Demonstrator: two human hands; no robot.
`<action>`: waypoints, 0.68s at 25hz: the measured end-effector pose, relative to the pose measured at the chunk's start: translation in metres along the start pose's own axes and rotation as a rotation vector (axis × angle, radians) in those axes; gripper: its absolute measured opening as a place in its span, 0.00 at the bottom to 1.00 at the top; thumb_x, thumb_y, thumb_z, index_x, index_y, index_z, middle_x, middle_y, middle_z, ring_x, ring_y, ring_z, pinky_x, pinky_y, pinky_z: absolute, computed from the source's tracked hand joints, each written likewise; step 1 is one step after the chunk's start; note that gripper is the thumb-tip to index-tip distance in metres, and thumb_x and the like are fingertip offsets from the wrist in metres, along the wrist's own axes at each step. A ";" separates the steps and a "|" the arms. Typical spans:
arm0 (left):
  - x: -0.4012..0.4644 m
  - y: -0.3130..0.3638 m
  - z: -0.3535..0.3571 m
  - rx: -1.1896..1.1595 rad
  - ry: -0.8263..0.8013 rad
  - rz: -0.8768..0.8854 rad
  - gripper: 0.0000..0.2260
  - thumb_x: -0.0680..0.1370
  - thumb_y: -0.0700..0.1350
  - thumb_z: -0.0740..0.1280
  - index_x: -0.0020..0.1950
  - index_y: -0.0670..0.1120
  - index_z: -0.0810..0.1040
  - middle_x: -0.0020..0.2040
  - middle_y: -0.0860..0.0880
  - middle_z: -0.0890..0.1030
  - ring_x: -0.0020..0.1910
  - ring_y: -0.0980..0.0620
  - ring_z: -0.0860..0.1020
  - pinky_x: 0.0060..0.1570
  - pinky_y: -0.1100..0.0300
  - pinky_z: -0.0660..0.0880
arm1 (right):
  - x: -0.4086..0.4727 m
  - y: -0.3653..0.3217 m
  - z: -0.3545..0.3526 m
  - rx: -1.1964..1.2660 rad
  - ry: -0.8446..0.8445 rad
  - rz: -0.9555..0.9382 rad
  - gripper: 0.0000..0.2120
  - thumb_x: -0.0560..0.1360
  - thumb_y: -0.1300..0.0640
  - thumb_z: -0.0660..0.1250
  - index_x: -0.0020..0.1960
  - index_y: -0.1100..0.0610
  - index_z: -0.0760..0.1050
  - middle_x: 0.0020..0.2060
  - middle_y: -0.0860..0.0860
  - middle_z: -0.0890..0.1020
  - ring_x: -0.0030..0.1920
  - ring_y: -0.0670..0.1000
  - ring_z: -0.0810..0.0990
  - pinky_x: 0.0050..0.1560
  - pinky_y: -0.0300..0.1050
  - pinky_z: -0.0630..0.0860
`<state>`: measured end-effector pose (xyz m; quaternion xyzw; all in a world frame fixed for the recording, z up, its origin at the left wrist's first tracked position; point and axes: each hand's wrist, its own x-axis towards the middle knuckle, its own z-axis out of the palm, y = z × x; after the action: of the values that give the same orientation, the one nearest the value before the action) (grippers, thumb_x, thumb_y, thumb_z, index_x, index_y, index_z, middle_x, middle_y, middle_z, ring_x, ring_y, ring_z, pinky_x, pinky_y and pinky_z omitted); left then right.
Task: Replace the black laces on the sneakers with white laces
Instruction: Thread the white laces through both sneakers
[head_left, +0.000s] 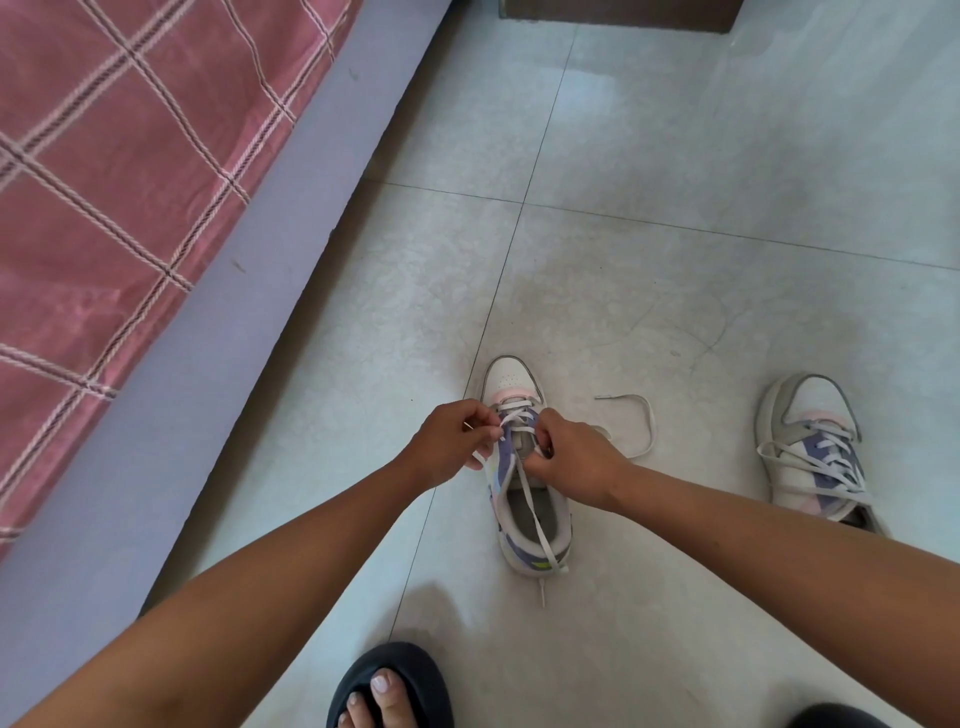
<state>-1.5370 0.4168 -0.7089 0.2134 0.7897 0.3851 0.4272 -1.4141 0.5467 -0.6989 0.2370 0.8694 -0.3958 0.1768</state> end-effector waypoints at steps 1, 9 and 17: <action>0.001 0.001 0.000 -0.001 0.001 -0.010 0.05 0.77 0.39 0.67 0.42 0.47 0.76 0.37 0.48 0.80 0.35 0.55 0.79 0.34 0.64 0.78 | 0.000 0.000 0.000 0.001 0.000 0.001 0.16 0.75 0.52 0.63 0.36 0.47 0.56 0.31 0.47 0.71 0.30 0.47 0.67 0.31 0.42 0.63; -0.009 0.017 0.027 0.330 0.281 0.000 0.12 0.71 0.38 0.66 0.34 0.49 0.64 0.32 0.51 0.70 0.30 0.54 0.69 0.28 0.59 0.68 | 0.001 0.002 0.003 0.056 0.008 -0.007 0.15 0.74 0.51 0.64 0.36 0.48 0.57 0.30 0.47 0.71 0.30 0.47 0.67 0.32 0.43 0.63; -0.024 0.006 0.037 0.075 0.312 -0.090 0.07 0.75 0.43 0.65 0.40 0.48 0.68 0.37 0.52 0.74 0.35 0.55 0.72 0.30 0.69 0.68 | -0.009 -0.007 0.015 -0.316 0.243 -0.126 0.10 0.78 0.54 0.58 0.56 0.57 0.67 0.50 0.55 0.73 0.48 0.56 0.73 0.38 0.46 0.66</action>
<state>-1.4934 0.4206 -0.7042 0.1313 0.8690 0.3643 0.3081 -1.4093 0.5285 -0.6996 0.1975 0.9488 -0.2331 0.0805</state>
